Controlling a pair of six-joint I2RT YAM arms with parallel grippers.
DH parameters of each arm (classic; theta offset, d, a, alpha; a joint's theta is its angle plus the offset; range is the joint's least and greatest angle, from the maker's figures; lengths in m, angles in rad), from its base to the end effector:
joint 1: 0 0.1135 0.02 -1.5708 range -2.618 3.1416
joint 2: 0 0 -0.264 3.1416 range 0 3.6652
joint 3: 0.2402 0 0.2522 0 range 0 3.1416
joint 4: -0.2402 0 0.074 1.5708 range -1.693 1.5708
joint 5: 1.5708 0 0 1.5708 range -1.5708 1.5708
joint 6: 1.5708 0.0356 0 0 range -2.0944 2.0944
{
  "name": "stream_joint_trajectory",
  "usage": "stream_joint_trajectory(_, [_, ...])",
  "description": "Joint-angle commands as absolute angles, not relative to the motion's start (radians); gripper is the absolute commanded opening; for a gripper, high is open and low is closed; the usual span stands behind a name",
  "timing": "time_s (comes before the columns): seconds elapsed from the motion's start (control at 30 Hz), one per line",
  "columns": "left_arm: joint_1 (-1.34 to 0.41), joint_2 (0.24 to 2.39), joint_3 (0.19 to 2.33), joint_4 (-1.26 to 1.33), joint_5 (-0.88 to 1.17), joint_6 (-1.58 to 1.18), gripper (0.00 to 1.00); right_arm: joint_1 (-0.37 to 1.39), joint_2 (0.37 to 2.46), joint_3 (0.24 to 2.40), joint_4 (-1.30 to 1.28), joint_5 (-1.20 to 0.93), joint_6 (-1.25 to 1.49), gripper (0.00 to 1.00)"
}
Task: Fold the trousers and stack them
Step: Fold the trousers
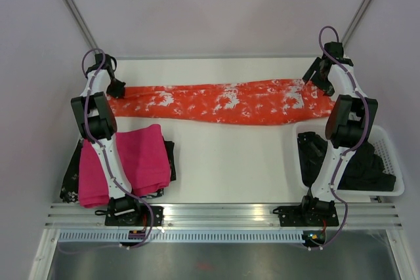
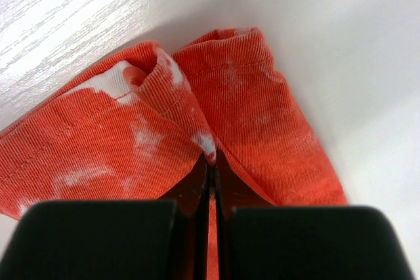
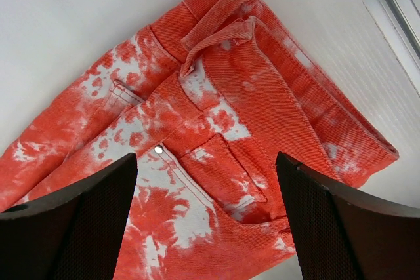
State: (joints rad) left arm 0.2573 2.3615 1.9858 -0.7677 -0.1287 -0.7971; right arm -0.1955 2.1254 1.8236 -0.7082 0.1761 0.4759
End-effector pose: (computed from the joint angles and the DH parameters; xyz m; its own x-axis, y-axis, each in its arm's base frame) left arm 0.4851 0.1324 0.1656 -0.3977 -0.8382 -0.3732 -0.8418 0.4951 -0.2149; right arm 0.4586 -0.0972 0.2301 -0.6089 0.5804 -0.5407 0.6318 0.7670 0.1118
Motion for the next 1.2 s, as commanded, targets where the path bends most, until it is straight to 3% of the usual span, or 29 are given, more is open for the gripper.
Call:
stream_joint_trajectory(0.0, [0.253,2.323,1.993,-0.712,-0.117,-0.836,0.02,-0.189,2.114,1.821,-0.680,0.181,0.494,0.92])
stream_joint_trajectory(0.67, [0.256,2.361,2.102,-0.614,-0.132,-0.910,0.02,-0.187,2.131,1.793,-0.597,0.184,0.518,0.91])
stream_joint_trajectory(1.0, [0.256,2.370,2.108,-0.568,-0.110,-0.913,0.02,-0.187,2.235,1.850,-0.607,0.232,0.542,0.84])
stream_joint_trajectory(1.17, [0.256,2.373,2.103,-0.569,-0.109,-0.905,0.02,-0.187,2.336,1.976,-0.667,0.291,0.500,0.79])
